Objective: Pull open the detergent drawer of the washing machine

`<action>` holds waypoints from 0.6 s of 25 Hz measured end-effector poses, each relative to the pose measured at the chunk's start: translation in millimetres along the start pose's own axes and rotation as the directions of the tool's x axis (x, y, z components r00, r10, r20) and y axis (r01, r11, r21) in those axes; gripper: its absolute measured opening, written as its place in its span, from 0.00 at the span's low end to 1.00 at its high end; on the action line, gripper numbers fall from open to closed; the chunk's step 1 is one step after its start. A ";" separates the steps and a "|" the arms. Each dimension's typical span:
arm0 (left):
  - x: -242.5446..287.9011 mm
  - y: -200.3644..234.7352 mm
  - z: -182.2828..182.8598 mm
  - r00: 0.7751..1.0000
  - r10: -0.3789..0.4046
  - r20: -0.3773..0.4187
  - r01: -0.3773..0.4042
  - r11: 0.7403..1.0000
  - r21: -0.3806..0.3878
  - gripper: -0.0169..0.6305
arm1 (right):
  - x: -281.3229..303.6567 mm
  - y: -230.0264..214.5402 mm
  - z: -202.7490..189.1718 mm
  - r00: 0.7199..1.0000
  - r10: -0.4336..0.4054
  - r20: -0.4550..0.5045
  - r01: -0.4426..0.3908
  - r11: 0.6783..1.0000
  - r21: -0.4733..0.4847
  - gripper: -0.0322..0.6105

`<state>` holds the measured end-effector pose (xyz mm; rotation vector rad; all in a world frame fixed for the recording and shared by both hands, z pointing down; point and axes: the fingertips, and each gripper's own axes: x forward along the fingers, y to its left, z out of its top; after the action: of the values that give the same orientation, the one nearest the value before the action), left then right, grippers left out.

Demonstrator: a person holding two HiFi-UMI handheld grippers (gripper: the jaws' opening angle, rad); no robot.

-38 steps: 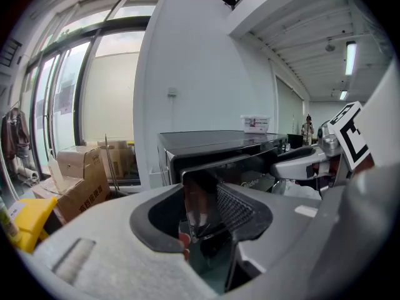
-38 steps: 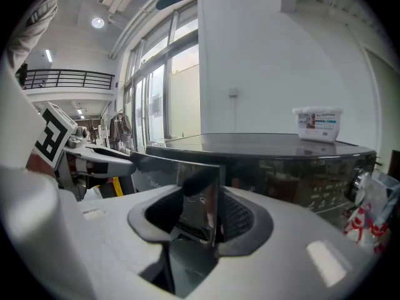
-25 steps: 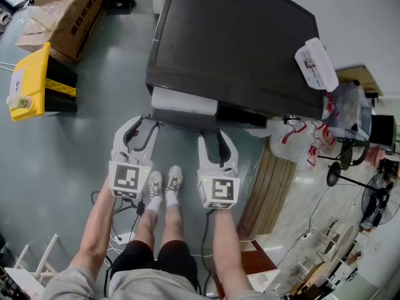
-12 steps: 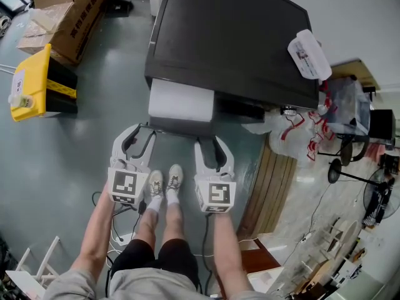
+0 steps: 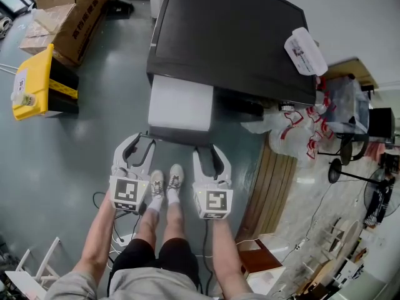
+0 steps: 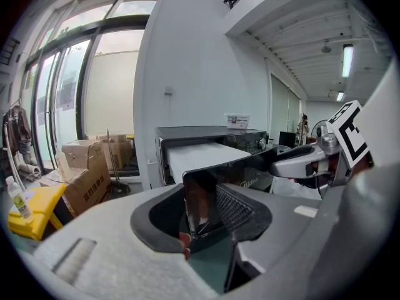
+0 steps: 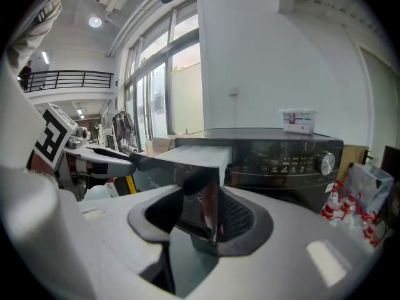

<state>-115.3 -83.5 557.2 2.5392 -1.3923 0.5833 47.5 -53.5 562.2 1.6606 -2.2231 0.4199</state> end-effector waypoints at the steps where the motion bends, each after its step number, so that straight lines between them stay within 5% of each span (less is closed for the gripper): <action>1: -3.1 -1.5 -1.6 1.000 -0.001 -0.001 0.001 1.000 0.000 0.28 | -3.1 2.1 -0.9 1.000 0.001 -0.002 -0.001 1.000 -0.002 0.32; 15: -41.9 -18.6 -24.1 0.999 -0.020 -0.028 0.020 1.000 0.017 0.28 | -42.7 26.7 -23.3 1.000 0.004 -0.008 -0.004 1.000 0.007 0.32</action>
<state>-125.9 -33.0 561.6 2.5455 -1.3571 0.6272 35.2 0.5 563.7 1.6561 -2.2220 0.4347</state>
